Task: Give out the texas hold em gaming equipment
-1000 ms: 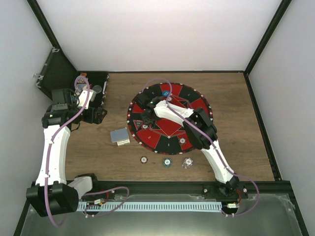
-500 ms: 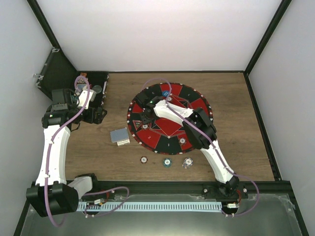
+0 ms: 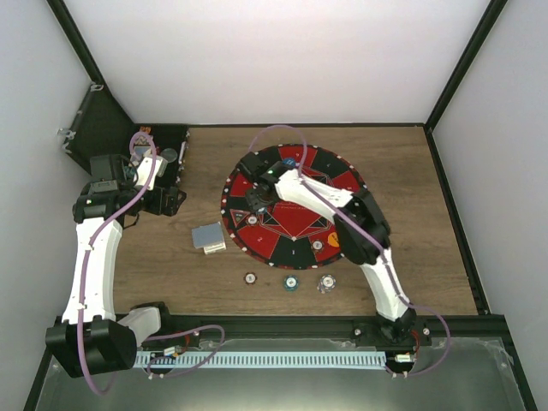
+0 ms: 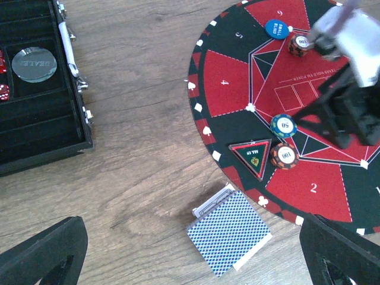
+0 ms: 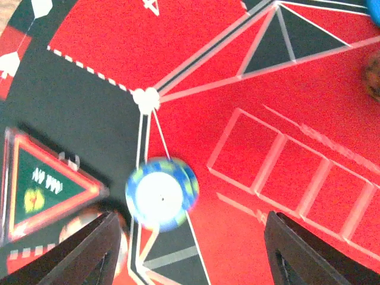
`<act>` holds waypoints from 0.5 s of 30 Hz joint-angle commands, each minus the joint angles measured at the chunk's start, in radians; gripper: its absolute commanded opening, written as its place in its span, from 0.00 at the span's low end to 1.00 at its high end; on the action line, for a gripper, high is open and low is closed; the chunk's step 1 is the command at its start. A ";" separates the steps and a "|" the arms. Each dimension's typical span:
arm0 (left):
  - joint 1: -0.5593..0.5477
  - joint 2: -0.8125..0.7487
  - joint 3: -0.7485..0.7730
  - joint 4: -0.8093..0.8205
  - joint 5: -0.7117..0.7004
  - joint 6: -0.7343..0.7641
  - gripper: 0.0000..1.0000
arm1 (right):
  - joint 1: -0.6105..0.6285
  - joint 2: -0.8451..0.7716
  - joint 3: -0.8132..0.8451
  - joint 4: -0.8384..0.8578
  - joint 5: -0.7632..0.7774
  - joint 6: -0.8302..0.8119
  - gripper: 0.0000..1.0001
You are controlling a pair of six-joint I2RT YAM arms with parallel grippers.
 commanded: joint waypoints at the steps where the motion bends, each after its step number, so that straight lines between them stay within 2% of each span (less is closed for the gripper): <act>1: 0.005 -0.014 0.008 0.006 0.008 0.003 1.00 | 0.025 -0.234 -0.172 -0.012 0.021 0.037 0.68; 8: 0.006 -0.015 0.002 0.016 0.031 -0.003 1.00 | 0.189 -0.551 -0.594 -0.031 -0.032 0.180 0.70; 12: 0.006 -0.012 0.003 0.021 0.035 -0.003 1.00 | 0.280 -0.661 -0.751 -0.028 -0.082 0.283 0.75; 15: 0.006 -0.009 0.002 0.021 0.034 -0.004 1.00 | 0.336 -0.687 -0.810 -0.020 -0.105 0.341 0.77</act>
